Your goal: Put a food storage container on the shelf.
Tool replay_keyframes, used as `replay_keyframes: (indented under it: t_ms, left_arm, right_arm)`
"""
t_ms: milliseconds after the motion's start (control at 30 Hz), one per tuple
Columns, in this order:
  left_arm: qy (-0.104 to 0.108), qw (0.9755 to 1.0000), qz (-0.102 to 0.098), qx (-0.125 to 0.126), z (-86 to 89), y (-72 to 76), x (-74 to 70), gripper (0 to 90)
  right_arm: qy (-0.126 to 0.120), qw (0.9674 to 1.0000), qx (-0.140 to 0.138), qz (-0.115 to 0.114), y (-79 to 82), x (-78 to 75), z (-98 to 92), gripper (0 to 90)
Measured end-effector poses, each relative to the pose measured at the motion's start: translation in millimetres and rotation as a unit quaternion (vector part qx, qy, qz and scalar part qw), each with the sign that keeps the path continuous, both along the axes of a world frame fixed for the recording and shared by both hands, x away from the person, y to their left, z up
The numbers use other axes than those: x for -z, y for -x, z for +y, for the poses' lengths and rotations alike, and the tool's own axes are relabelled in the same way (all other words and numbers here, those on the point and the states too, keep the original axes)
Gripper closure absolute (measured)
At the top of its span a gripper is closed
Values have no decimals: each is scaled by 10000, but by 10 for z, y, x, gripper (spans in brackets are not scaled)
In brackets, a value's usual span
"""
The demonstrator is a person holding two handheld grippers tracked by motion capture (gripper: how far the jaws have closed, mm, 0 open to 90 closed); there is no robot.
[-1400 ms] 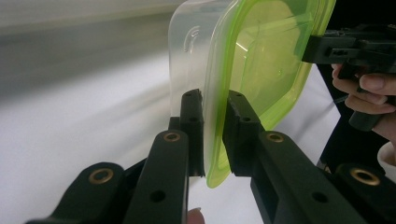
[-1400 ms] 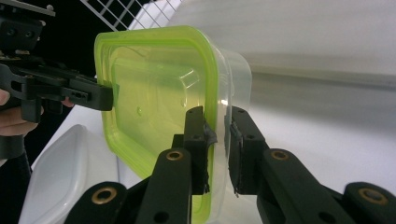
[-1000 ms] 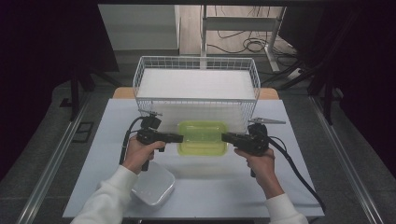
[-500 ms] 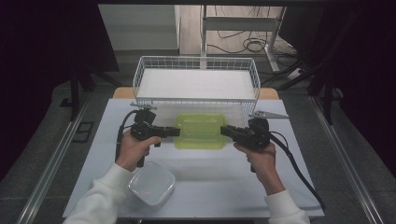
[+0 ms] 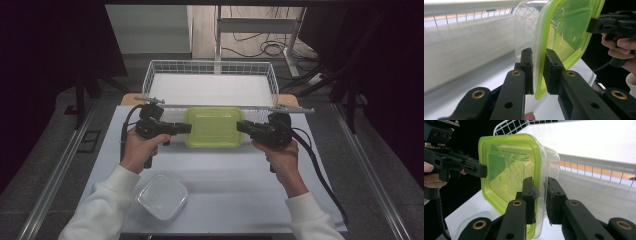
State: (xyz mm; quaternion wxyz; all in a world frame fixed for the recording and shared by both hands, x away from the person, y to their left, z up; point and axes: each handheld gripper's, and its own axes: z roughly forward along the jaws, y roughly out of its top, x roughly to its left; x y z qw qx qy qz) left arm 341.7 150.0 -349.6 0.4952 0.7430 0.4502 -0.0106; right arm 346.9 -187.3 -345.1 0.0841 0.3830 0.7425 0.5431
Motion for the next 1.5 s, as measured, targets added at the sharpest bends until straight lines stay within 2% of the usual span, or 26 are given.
replay_keyframes:
  t_ms: [367, 667, 967, 1033, 1133, 1233, 1500]
  left_arm:
    - [8, 10000, -88, 4, 1, -60, -117, 797]
    - [75, 9999, -69, -14, 18, -146, -174, 796]
    - [76, 9999, -34, -60, 20, -322, -261, 797]
    - [73, 9999, -28, -69, 26, -416, -337, 797]
    - [95, 9999, -29, -48, 34, -481, -394, 797]
    - [165, 9999, -18, -14, 64, -605, -494, 798]
    - [181, 9998, -83, -56, 120, -735, -626, 800]
  right_arm:
    - [-9, 10000, 7, -76, -43, -127, -2, 780]
    - [0, 9999, 2, -128, -126, -198, 10, 781]
    - [23, 9999, 31, -118, -294, -278, 27, 782]
    - [59, 9999, 64, -129, -365, -341, 38, 783]
    - [77, 9998, 95, -156, -415, -402, 45, 783]
    - [-37, 9998, 86, -175, -514, -524, 48, 784]
    - [-69, 9999, 44, -117, -677, -689, 93, 784]
